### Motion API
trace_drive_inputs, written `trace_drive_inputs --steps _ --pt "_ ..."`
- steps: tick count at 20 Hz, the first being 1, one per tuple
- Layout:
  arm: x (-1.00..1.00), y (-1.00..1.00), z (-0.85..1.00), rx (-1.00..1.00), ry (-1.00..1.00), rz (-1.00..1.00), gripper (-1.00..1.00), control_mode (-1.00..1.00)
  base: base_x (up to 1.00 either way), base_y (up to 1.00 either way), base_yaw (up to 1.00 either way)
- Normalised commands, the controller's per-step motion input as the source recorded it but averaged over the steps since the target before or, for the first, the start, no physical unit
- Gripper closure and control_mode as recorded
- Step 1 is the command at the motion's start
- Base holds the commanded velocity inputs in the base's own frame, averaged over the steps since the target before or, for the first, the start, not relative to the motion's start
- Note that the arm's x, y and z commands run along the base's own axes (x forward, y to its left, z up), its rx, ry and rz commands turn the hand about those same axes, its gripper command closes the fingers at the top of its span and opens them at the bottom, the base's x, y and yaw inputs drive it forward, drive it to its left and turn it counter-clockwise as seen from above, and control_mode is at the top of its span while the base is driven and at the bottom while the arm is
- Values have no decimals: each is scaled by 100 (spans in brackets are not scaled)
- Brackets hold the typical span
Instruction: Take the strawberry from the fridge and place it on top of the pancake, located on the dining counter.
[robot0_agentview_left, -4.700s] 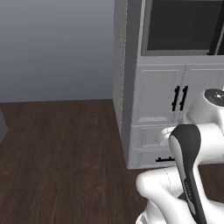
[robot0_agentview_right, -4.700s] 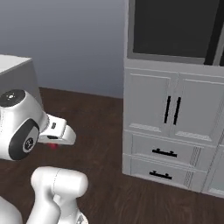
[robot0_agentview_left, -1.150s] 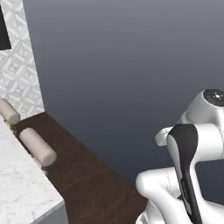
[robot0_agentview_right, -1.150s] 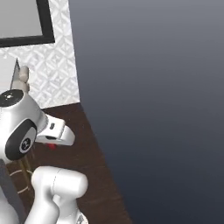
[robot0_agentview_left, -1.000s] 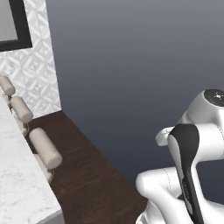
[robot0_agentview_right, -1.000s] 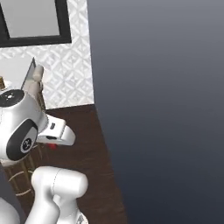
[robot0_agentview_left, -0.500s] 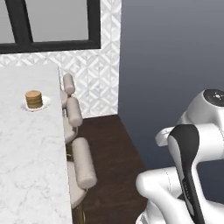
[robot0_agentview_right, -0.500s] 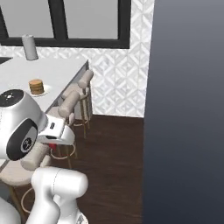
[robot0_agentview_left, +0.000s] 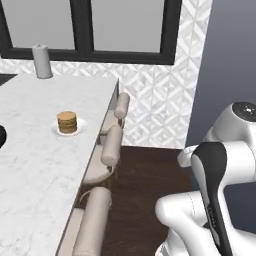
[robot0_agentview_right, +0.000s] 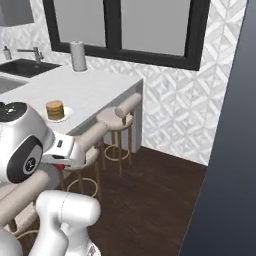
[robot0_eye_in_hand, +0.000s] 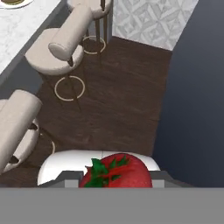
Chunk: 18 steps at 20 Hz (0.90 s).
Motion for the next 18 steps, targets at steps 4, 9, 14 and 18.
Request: trace_drive_inputs --steps 4,9,14,18 --pt "0 0 0 0 0 0 100 100 89 -60 62" --pt "0 0 0 0 0 0 100 100 76 -58 66" --pt "0 0 0 0 0 0 100 100 34 -56 72" --pt "0 0 0 0 0 0 100 100 23 -66 74"
